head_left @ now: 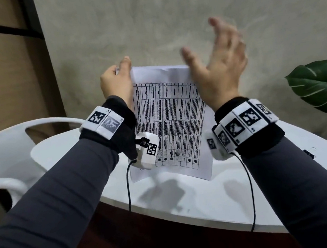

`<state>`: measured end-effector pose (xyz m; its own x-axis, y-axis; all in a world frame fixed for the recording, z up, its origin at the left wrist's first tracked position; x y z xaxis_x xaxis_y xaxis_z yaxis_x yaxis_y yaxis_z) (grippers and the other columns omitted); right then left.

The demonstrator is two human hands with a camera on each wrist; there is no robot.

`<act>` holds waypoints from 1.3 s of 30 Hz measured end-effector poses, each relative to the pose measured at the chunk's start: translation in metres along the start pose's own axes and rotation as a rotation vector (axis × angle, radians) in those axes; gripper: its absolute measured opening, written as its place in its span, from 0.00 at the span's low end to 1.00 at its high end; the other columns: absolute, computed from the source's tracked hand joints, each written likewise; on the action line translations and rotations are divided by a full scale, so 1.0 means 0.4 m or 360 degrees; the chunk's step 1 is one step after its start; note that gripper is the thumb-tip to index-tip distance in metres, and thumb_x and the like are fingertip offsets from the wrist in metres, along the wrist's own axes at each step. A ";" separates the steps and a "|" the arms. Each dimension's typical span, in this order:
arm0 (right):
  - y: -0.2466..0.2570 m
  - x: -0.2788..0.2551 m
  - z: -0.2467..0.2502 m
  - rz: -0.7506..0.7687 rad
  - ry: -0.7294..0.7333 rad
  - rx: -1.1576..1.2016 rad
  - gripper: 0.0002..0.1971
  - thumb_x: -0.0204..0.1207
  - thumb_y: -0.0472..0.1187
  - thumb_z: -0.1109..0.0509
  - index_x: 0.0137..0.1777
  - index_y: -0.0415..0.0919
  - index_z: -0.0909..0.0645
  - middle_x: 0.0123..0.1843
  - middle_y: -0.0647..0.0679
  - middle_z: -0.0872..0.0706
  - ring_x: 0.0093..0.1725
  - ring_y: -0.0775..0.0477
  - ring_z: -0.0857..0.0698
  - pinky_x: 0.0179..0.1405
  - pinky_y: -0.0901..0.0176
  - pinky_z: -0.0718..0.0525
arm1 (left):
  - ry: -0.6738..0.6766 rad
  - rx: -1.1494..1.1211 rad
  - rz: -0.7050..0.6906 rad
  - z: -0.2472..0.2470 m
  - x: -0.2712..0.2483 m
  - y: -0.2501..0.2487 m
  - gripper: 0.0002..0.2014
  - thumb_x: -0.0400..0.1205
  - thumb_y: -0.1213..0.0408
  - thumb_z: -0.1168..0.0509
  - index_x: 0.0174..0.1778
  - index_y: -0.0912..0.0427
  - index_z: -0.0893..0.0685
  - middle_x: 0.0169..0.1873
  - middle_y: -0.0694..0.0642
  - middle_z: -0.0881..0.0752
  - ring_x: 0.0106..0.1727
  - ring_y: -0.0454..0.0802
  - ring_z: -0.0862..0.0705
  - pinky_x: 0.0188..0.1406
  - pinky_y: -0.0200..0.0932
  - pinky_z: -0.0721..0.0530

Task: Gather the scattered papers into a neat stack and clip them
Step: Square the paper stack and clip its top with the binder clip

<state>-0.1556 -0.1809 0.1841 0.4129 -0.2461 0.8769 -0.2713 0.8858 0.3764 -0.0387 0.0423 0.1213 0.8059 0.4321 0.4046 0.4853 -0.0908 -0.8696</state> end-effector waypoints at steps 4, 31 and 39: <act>0.138 -0.014 -0.127 0.0556 0.0750 -0.0502 0.37 0.71 0.62 0.31 0.78 0.50 0.37 0.71 0.46 0.24 0.73 0.43 0.27 0.75 0.34 0.38 | 0.0032 -0.0074 -0.0045 -0.005 -0.004 -0.002 0.25 0.78 0.56 0.34 0.20 0.52 0.41 0.21 0.49 0.41 0.25 0.47 0.42 0.26 0.40 0.42; -0.349 -0.217 -0.080 -0.0900 0.0411 0.1326 0.16 0.71 0.40 0.26 0.58 0.42 0.22 0.59 0.44 0.14 0.60 0.43 0.15 0.66 0.44 0.18 | 0.0725 0.0240 0.0169 0.059 -0.111 0.223 0.10 0.68 0.59 0.23 0.42 0.50 0.15 0.36 0.42 0.09 0.41 0.37 0.11 0.50 0.39 0.15; -0.412 -0.341 -0.133 -0.1249 0.0724 0.1222 0.20 0.74 0.33 0.28 0.65 0.38 0.26 0.64 0.37 0.16 0.63 0.36 0.16 0.65 0.39 0.19 | 0.0928 0.0295 0.0468 0.078 -0.164 0.344 0.22 0.72 0.71 0.26 0.62 0.63 0.18 0.54 0.58 0.11 0.58 0.57 0.13 0.67 0.58 0.20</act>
<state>-0.1211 -0.2724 -0.0135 0.9276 -0.3165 0.1983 -0.1926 0.0497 0.9800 -0.0354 0.0296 -0.0336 0.9717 -0.1466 0.1852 0.1939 0.0471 -0.9799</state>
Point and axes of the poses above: each hand's wrist, its own x-axis towards the middle knuckle, its own z-axis out of the back of the hand, y = z × x, the point moved 10 cm from there along x, towards the middle knuckle
